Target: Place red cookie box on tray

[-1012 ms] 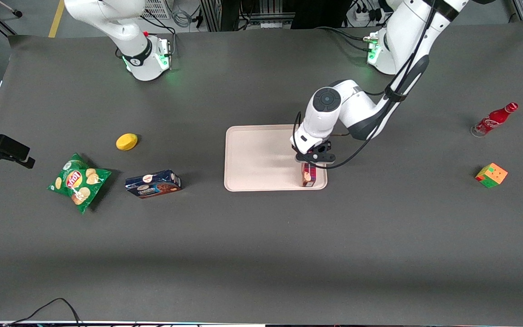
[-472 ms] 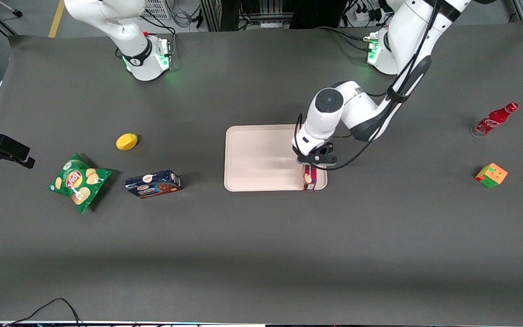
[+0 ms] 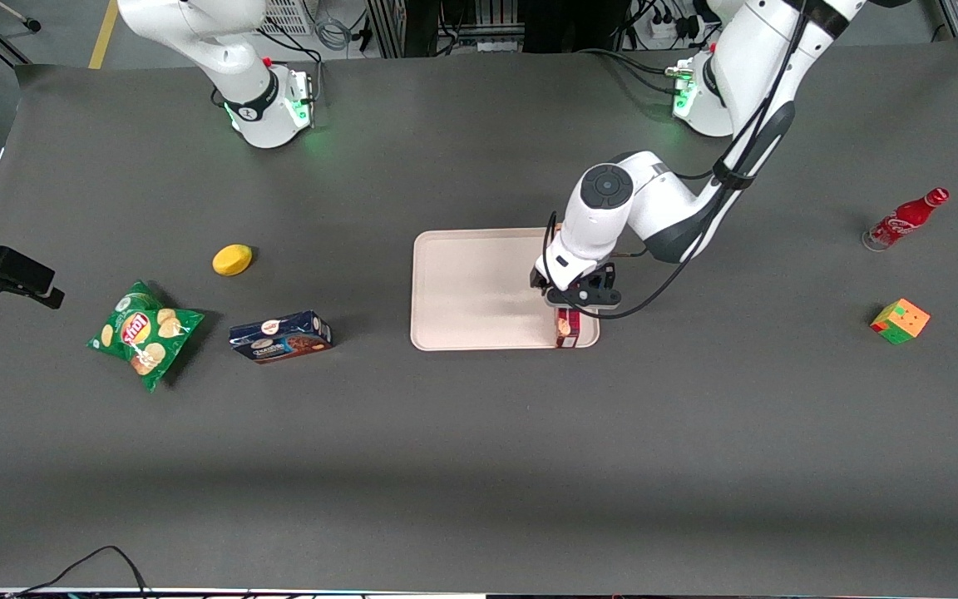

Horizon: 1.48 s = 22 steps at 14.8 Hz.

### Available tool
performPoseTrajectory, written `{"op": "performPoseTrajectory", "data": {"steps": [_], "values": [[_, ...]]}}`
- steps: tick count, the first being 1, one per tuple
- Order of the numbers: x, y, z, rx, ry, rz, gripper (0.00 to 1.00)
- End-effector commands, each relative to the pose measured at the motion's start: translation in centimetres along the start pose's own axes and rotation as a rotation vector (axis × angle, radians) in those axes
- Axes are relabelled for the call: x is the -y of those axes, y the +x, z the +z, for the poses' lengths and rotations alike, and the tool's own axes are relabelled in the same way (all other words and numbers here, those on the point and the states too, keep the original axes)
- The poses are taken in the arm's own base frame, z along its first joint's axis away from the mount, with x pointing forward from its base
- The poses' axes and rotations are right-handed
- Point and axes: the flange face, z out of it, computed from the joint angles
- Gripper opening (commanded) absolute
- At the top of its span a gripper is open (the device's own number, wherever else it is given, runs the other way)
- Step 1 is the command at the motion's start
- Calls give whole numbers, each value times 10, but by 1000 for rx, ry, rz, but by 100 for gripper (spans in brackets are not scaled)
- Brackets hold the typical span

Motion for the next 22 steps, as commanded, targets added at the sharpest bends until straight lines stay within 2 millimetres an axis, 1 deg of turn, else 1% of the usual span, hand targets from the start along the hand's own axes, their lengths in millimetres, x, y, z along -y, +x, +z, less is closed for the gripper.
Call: {"op": "performPoseTrajectory", "data": {"steps": [1, 2, 4, 6, 7, 9, 10, 12, 14, 15, 16, 17, 18, 19, 20, 22], "values": [[1, 18, -33, -40, 55, -12, 100], [1, 24, -45, -48, 77, -12, 100], [2, 34, -73, -56, 121, 44, 100], [7, 43, -109, -48, 127, 57, 100], [15, 51, -131, -41, 121, 59, 100], [38, 62, -170, -32, 136, 119, 100], [56, 69, -190, -39, 139, 131, 100], [82, 75, -233, -29, 152, 181, 100], [123, 91, -274, 19, 178, 236, 100], [144, 99, -301, 37, 167, 255, 100], [168, 107, -322, 57, 163, 250, 100], [191, 114, -340, 61, 159, 241, 100], [207, 118, -355, 53, 161, 229, 100], [221, 121, -372, 31, 161, 202, 100], [232, 122, -378, 31, 154, 178, 100], [235, 122, -399, 4, 144, 157, 100]]}}
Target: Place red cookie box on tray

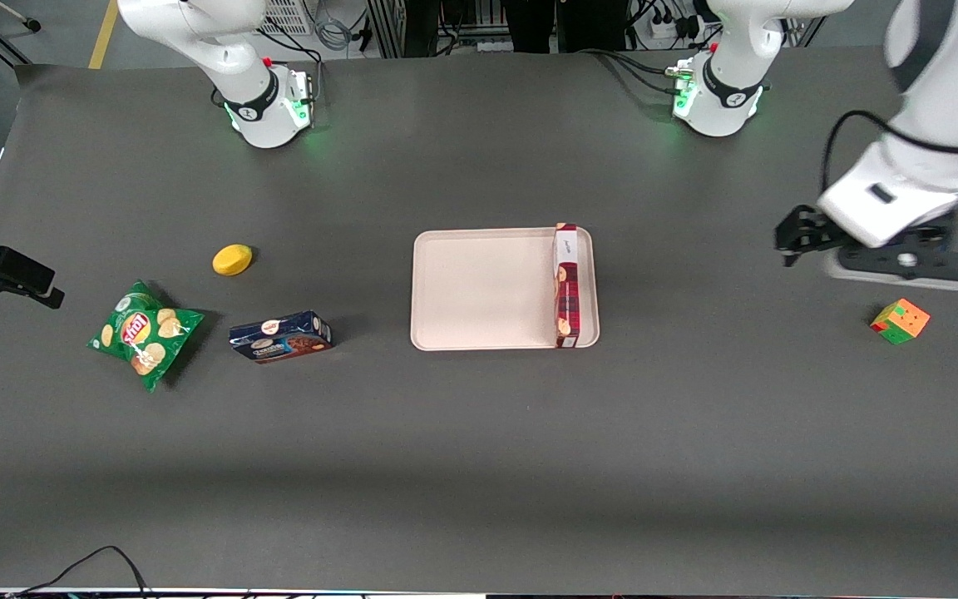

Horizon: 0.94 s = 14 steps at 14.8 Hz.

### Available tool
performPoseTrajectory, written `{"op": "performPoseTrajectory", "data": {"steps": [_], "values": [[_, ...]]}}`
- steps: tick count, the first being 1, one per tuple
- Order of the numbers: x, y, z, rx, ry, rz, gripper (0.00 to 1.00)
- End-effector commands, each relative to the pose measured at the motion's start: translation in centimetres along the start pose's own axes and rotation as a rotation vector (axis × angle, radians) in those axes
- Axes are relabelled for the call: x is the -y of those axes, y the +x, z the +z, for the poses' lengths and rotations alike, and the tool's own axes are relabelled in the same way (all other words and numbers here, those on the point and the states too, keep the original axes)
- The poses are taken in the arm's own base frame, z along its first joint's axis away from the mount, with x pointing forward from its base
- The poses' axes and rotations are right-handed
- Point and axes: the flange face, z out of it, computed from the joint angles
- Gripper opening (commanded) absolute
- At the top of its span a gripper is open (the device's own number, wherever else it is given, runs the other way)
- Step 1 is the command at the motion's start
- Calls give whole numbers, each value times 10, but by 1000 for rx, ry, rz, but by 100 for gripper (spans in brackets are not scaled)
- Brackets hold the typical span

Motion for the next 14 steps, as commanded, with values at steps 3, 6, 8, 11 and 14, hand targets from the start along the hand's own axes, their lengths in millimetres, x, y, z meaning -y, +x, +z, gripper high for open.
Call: {"op": "performPoseTrajectory", "data": {"steps": [3, 6, 8, 11, 14], "values": [[13, 1, -24, -20, -88, -39, 100], [15, 3, -23, -20, -92, -38, 100], [14, 4, -22, -18, -121, -52, 100], [21, 4, -21, -19, -153, -74, 100], [30, 4, -20, -19, -147, -79, 100]]}}
